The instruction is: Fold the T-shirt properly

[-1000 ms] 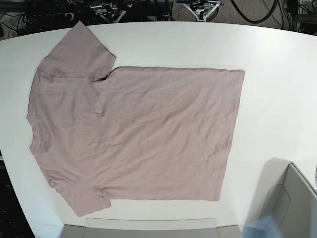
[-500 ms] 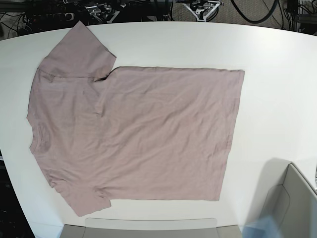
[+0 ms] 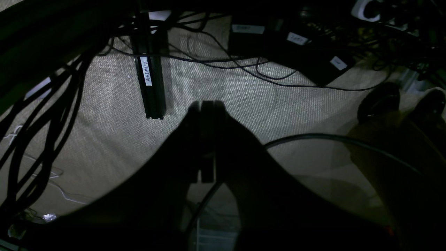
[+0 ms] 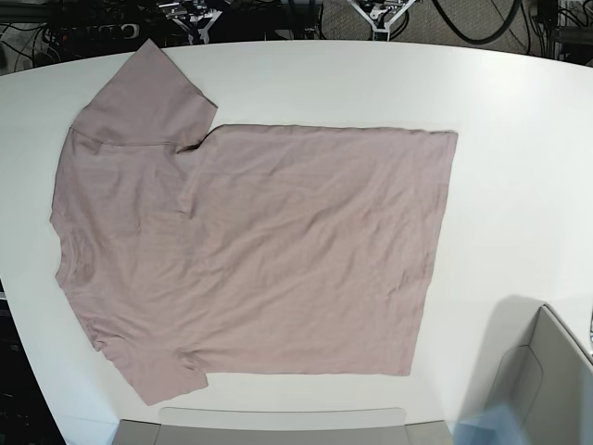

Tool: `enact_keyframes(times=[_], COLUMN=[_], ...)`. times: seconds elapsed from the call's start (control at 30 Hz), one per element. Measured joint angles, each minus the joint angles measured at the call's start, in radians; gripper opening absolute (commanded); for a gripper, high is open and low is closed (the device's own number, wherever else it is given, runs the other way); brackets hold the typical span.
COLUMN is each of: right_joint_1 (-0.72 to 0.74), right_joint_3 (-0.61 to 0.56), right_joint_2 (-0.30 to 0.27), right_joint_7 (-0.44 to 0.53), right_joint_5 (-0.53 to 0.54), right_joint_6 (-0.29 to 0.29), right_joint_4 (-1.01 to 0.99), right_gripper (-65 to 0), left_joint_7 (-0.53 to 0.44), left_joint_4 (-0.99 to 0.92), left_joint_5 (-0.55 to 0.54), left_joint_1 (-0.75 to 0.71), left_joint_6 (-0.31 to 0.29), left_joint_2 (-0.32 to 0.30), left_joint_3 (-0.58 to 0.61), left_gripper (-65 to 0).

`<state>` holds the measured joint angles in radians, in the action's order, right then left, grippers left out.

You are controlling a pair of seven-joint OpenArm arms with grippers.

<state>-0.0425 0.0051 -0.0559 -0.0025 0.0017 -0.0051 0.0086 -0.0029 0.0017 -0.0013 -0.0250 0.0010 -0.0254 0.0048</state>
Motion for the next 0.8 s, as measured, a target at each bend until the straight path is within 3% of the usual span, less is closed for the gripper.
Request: enact_keyframes(times=[0.07,0.2,0.43,0.67,0.8], right_joint_1=[-0.015,-0.061,-0.23,-0.363,-0.422], right_joint_3=[0.0,0.0,0.001,0.001,0.002], right_joint_2=[-0.001,-0.003,-0.047,-0.066,-0.068], right_joint_7=[0.005,0.047,0.402,0.828,1.044], right_joint_5=[0.0,-0.001,0.0,-0.001,0.002], right_joint_6=[0.0,0.002,0.003,0.004,0.005], right_joint_4=[0.005,0.005,0.005,0.0,0.003], right_gripper=[-64.7,-64.7,-64.7,-64.5,-64.5], left_joint_7=[-0.006,-0.204,-0.611,-1.07,-1.24], left_joint_4=[0.002,0.007,-0.001,-0.002,0.0], left_joint_5=[0.0,-0.001,-0.004,-0.003,0.004], left_joint_1=[-0.008,-0.069,-0.247,-0.359,-0.38], left_joint_6=[-0.001,-0.001,-0.004,-0.008,-0.017], left_joint_2=[-0.006,-0.013,-0.053,-0.052,-0.048], left_joint_3=[-0.001,-0.001,-0.009,-0.175,-0.181], left_gripper=[-64.6,-64.7,-64.7,-64.6,-64.6])
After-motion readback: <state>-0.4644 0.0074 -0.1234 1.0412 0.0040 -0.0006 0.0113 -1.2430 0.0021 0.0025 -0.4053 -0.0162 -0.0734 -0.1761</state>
